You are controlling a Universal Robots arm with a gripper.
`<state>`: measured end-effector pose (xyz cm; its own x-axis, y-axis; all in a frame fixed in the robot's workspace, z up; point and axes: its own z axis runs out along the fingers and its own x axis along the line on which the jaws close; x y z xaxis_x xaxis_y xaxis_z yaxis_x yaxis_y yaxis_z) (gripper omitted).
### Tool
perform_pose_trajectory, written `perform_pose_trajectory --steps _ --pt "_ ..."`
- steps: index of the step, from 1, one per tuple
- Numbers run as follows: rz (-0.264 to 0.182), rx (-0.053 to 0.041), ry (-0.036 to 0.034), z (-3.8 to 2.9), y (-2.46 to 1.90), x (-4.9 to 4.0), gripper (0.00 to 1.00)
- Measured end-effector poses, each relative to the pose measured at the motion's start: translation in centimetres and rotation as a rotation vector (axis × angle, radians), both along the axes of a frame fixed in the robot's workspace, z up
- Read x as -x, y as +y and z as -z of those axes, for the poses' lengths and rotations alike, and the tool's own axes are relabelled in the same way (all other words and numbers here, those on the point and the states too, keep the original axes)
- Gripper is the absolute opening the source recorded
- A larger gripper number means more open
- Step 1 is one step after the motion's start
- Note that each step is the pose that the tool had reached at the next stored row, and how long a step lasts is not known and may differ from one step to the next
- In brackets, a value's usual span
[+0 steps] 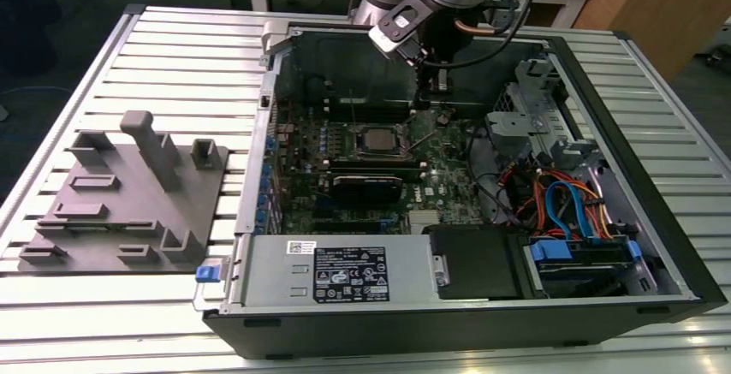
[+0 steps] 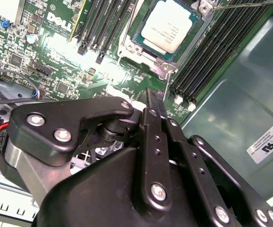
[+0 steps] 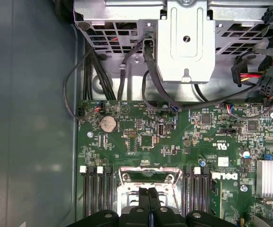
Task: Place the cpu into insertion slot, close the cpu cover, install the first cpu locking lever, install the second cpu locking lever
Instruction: 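Close the cpu cover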
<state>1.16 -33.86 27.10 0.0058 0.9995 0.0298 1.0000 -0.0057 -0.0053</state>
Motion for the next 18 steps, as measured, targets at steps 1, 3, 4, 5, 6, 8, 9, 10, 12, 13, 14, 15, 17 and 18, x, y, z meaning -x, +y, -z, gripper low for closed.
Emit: perform_pose_trajectory --steps 1,3,4,5,6,8,9,10,12,13,14,15,17,18 --pt "0.000 0.0003 0.0000 0.00 0.00 0.00 0.11" --pt "0.000 0.0003 0.0000 0.00 0.00 -0.02 0.11" --pt "0.000 0.0003 0.0000 0.00 0.00 -0.05 0.11" --pt "0.000 0.0003 0.0000 0.00 0.00 -0.08 0.11" --pt "0.000 0.0003 0.0000 0.00 0.00 -0.10 0.11" --pt "0.000 0.0003 0.0000 0.00 0.00 -0.18 0.11" --pt "0.000 0.0003 0.0000 0.01 0.00 -0.23 0.11" --pt "0.000 0.0004 0.0000 0.00 0.00 -0.30 0.11" --pt "0.000 0.0003 0.0000 0.00 0.00 -0.46 0.11" --pt "0.000 0.0003 0.0000 0.00 0.00 -0.54 0.11" --pt "0.000 0.0003 0.0000 0.00 0.00 -0.63 0.11" --pt "0.000 0.0004 0.0000 0.00 0.00 -0.72 0.11" --pt "0.000 0.0003 0.0000 0.00 0.00 -0.87 0.11" --pt "0.000 0.0002 0.0000 0.00 0.00 -0.96 0.11"
